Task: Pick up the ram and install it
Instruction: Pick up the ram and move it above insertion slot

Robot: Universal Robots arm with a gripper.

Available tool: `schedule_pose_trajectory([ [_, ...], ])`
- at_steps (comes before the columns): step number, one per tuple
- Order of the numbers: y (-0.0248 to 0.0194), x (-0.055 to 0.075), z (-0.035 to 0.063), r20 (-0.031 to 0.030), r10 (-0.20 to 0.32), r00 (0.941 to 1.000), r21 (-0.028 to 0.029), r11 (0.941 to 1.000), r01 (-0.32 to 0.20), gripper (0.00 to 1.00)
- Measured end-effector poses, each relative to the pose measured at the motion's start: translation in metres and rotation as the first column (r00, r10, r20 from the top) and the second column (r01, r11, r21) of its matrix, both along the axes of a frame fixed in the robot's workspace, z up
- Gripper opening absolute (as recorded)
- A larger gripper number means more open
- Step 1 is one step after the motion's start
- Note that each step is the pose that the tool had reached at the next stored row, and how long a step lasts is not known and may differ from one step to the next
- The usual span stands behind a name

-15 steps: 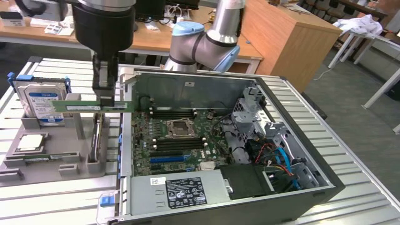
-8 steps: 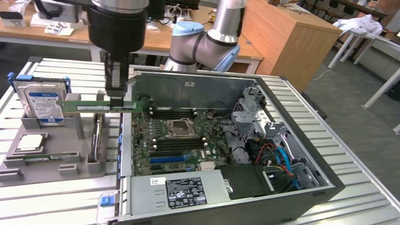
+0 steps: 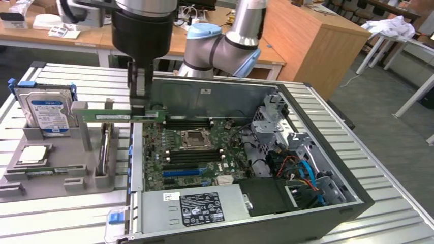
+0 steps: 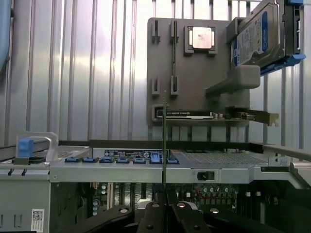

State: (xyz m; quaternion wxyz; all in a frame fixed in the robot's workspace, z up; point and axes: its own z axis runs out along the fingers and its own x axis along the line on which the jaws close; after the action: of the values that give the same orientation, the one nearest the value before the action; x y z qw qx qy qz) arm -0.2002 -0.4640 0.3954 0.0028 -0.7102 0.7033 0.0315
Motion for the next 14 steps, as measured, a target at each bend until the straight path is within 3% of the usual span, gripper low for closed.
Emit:
schedule_pose_trajectory([
  [14,0.0000,0.032,0.0000,-0.0002,0.000,1.0000,0.0000,1.0000,0.000,0.12],
])
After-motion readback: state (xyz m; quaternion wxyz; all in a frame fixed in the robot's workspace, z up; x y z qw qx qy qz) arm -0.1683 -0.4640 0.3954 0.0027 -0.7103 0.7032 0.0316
